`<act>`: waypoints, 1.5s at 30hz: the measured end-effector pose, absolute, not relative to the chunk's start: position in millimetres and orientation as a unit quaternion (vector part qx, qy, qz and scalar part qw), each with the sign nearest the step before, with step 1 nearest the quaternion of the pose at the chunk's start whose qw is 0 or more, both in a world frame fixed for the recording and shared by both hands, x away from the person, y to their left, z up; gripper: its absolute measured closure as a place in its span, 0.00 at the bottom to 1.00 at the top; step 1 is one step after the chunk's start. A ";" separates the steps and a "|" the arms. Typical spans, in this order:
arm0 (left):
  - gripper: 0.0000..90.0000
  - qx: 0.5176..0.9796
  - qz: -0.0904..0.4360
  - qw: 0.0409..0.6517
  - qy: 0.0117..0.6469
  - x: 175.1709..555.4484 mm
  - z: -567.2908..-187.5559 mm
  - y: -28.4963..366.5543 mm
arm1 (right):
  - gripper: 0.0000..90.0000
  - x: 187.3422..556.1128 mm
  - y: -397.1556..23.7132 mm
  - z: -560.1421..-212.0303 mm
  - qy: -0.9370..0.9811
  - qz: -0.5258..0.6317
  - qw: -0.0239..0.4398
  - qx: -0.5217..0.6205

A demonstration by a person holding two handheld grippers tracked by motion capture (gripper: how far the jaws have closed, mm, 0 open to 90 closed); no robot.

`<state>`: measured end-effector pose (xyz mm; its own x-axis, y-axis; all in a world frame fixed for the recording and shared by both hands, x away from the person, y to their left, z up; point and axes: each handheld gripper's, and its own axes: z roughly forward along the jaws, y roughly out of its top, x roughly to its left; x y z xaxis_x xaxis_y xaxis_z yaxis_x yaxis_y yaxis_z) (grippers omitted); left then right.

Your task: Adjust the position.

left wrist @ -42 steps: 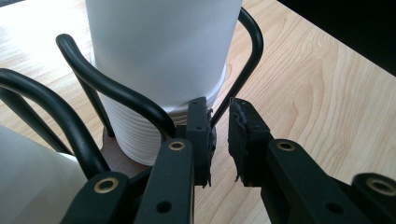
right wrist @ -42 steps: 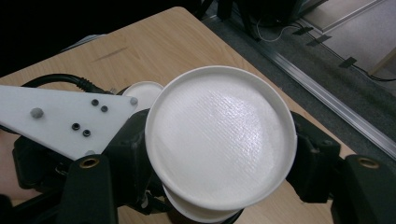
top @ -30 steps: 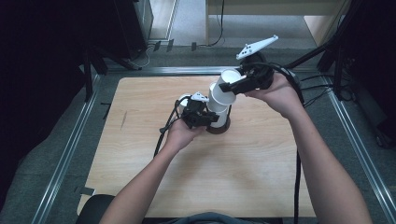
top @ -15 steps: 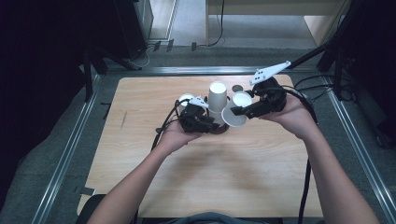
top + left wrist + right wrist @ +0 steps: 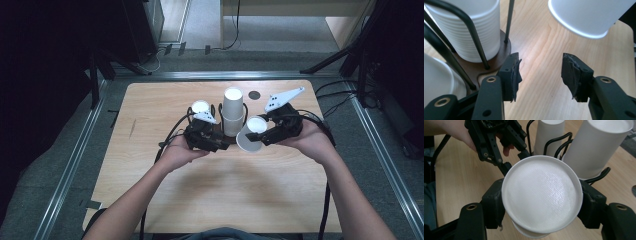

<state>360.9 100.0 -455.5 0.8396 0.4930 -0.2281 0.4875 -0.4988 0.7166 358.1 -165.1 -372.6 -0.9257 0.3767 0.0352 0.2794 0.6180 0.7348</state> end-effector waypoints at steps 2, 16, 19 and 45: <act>0.53 0.866 0.001 0.415 0.280 358.1 -456.2 103.4 | 0.37 356.0 -163.3 -381.6 0.899 0.395 0.054 0.182; 0.50 0.866 -0.004 0.428 0.257 345.3 -461.6 117.9 | 0.37 346.8 -156.7 -414.0 0.899 0.399 0.034 0.175; 0.45 0.869 -0.004 0.425 0.252 343.2 -463.0 119.0 | 0.37 343.8 -154.4 -423.6 0.899 0.402 0.027 0.171; 0.11 0.877 -0.046 0.429 0.210 339.2 -474.8 115.8 | 0.37 337.7 -140.4 -452.9 0.889 0.427 -0.005 0.165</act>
